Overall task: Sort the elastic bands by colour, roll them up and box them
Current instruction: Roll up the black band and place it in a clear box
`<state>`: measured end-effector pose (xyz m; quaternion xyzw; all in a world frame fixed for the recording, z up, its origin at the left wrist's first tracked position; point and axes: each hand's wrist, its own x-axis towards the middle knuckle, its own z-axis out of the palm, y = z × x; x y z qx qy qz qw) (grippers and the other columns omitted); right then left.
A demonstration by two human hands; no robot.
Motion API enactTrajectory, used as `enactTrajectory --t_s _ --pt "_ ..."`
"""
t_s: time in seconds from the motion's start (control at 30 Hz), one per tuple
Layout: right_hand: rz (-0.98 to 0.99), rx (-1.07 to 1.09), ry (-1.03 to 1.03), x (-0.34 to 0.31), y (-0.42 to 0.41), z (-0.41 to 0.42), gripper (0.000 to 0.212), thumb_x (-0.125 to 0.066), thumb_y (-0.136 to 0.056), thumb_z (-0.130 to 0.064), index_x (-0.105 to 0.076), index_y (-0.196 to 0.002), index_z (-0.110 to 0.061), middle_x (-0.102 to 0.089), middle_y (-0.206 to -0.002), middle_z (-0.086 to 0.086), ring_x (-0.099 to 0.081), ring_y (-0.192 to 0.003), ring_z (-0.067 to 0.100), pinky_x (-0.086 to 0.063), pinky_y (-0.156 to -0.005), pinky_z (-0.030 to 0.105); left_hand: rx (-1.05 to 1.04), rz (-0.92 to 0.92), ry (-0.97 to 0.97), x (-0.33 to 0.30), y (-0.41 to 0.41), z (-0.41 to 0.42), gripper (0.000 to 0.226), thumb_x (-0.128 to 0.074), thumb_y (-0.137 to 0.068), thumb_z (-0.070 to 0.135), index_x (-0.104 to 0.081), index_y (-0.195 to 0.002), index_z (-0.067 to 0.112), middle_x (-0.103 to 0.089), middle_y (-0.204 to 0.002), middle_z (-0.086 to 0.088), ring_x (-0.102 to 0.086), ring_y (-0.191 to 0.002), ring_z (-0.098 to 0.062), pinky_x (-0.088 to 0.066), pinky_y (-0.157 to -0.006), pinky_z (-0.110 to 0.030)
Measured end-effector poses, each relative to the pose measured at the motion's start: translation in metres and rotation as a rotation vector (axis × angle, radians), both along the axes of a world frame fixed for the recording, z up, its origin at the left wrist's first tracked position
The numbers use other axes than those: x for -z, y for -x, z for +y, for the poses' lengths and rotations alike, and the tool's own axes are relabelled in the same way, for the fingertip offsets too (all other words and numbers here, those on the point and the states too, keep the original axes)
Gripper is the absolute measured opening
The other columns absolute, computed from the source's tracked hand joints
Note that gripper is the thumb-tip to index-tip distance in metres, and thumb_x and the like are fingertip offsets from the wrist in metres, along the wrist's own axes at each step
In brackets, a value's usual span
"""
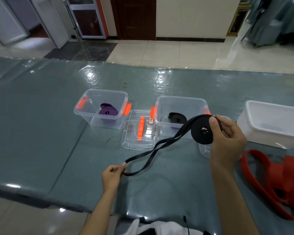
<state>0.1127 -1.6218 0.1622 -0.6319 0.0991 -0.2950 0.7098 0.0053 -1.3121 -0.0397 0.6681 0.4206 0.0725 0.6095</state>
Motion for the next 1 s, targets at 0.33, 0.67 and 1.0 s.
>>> enactTrajectory --t_s 0.33,0.67,1.0 --pt "0.009 0.018 0.016 0.006 0.002 -0.007 0.015 -0.082 -0.089 -0.023 -0.08 -0.104 -0.022 -0.082 -0.097 -0.01 -0.079 -0.09 0.011 -0.062 -0.08 0.022 -0.205 -0.15 0.763 -0.015 -0.023 0.01 0.041 -0.068 -0.081 0.059 -0.056 -0.078 0.02 -0.053 -0.065 0.006 -0.053 -0.066 -0.009 -0.053 -0.079 -0.034" --pt "-0.014 0.038 0.008 0.005 -0.003 -0.017 0.013 -0.083 -0.088 -0.024 -0.08 -0.097 -0.033 -0.081 -0.094 -0.013 -0.079 -0.089 0.01 -0.06 -0.076 0.017 -0.068 -0.122 0.595 -0.007 -0.008 0.01 0.008 -0.068 -0.098 0.01 -0.071 -0.099 0.018 -0.07 -0.084 0.001 -0.069 -0.075 -0.009 -0.061 -0.063 -0.021" --pt "0.022 0.016 0.015 0.015 -0.01 -0.02 0.014 -0.083 -0.087 -0.027 -0.081 -0.1 -0.032 -0.081 -0.099 -0.012 -0.079 -0.095 0.012 -0.062 -0.083 0.023 -0.024 -0.115 0.254 -0.015 -0.015 0.005 0.024 -0.078 -0.093 0.027 -0.067 -0.096 0.006 -0.079 -0.085 -0.015 -0.078 -0.079 -0.024 -0.064 -0.067 -0.033"
